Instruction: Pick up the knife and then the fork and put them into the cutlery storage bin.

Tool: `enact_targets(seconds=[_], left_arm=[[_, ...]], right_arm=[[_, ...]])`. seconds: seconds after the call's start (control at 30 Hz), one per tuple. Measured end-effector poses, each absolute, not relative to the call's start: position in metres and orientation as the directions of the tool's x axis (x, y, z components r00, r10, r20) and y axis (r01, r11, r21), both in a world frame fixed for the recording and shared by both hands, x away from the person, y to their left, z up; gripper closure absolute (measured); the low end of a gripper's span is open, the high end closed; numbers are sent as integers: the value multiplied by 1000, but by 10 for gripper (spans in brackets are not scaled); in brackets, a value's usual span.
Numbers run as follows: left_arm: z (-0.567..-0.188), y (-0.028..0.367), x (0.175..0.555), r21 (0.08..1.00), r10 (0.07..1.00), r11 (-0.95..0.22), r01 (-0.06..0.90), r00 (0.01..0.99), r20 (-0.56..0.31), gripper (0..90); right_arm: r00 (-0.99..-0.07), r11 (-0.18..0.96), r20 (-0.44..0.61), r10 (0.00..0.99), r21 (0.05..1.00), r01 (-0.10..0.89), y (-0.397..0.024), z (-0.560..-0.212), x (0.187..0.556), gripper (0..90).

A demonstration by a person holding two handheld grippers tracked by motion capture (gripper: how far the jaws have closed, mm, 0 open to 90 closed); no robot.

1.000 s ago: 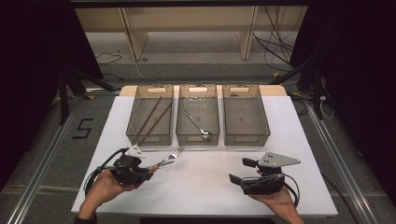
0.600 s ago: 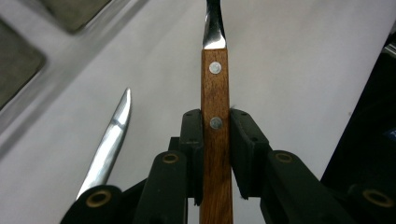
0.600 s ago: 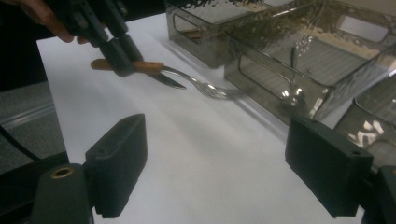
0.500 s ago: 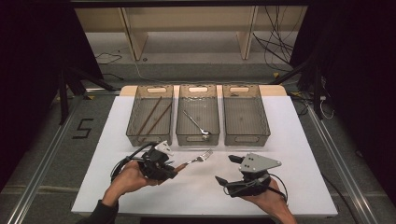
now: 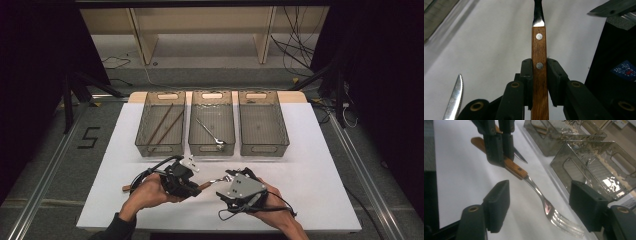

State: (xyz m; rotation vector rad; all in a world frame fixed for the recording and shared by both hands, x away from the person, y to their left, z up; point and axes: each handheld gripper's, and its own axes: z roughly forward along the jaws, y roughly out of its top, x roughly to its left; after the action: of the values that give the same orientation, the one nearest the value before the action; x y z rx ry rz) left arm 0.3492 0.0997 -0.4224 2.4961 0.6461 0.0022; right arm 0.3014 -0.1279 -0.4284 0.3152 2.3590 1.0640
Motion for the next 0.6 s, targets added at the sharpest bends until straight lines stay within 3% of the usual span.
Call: enact_targets(seconds=[0.2,0.6], left_arm=[[-422,97,346,512,427,-741,435,893,-140,758],[-417,96,341,507,396,-756,413,906,-148,758]], right_arm=[[-801,742,-488,346,665,-84,-119,-437,297,451],[-754,819,-612,240,544,-182,-103,-455,290,575]])
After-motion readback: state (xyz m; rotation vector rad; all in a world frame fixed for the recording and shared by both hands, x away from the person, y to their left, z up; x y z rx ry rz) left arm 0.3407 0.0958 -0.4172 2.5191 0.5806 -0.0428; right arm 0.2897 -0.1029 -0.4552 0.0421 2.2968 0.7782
